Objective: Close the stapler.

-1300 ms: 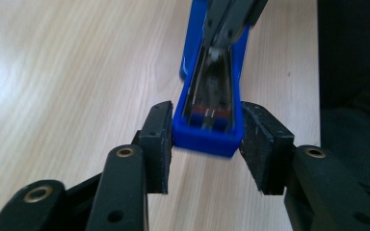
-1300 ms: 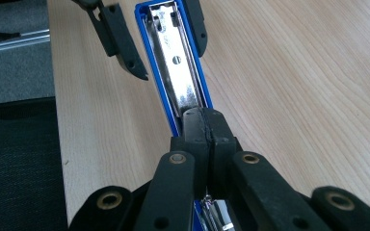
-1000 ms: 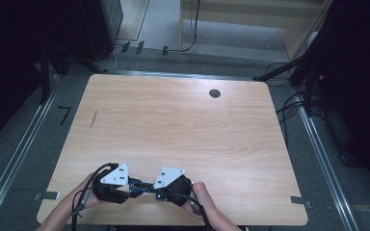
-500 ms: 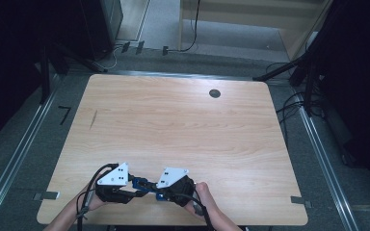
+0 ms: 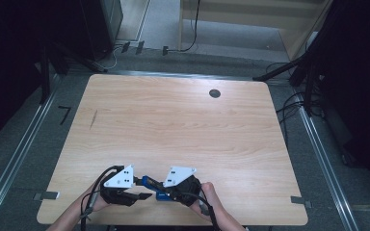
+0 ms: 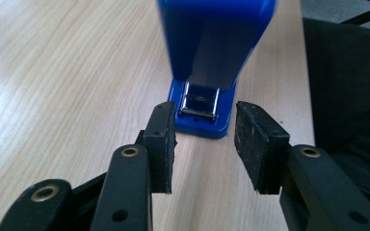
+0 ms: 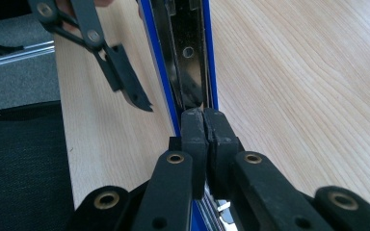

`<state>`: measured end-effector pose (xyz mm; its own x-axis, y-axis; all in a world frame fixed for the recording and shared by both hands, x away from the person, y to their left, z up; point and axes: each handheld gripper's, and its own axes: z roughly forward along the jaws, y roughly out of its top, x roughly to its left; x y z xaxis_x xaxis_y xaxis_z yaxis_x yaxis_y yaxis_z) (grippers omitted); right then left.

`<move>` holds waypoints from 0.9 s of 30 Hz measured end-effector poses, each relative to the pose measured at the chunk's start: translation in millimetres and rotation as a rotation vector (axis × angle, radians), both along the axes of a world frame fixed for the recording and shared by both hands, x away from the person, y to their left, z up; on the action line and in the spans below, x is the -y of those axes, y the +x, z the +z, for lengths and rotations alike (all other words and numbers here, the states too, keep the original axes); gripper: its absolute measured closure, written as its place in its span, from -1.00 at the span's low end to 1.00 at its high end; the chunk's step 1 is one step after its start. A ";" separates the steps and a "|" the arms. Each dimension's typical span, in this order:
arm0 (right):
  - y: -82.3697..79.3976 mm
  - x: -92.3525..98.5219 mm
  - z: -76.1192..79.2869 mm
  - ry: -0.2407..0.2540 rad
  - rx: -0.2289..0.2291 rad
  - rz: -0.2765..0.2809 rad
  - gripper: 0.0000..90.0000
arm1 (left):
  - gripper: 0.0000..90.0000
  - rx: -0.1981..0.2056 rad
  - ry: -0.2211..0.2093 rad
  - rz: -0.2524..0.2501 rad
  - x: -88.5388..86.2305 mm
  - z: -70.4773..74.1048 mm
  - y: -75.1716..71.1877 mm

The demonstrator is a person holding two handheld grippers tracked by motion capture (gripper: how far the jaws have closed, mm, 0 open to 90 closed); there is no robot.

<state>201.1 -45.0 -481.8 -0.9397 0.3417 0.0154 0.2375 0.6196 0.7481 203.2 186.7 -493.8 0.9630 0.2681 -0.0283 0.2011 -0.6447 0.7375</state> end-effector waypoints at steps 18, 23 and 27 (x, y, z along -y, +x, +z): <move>0.2 20.8 6.3 0.000 -0.018 -0.054 0.96 | 0.47 0.004 -0.009 0.057 32.8 -22.0 -2.0; -0.9 25.7 9.8 -0.011 -0.023 -0.060 0.93 | 0.47 0.010 0.001 0.061 33.1 -21.4 -2.8; 0.3 35.4 15.8 0.002 -0.020 -0.082 0.91 | 0.47 0.016 -0.009 0.062 32.5 -20.4 -3.7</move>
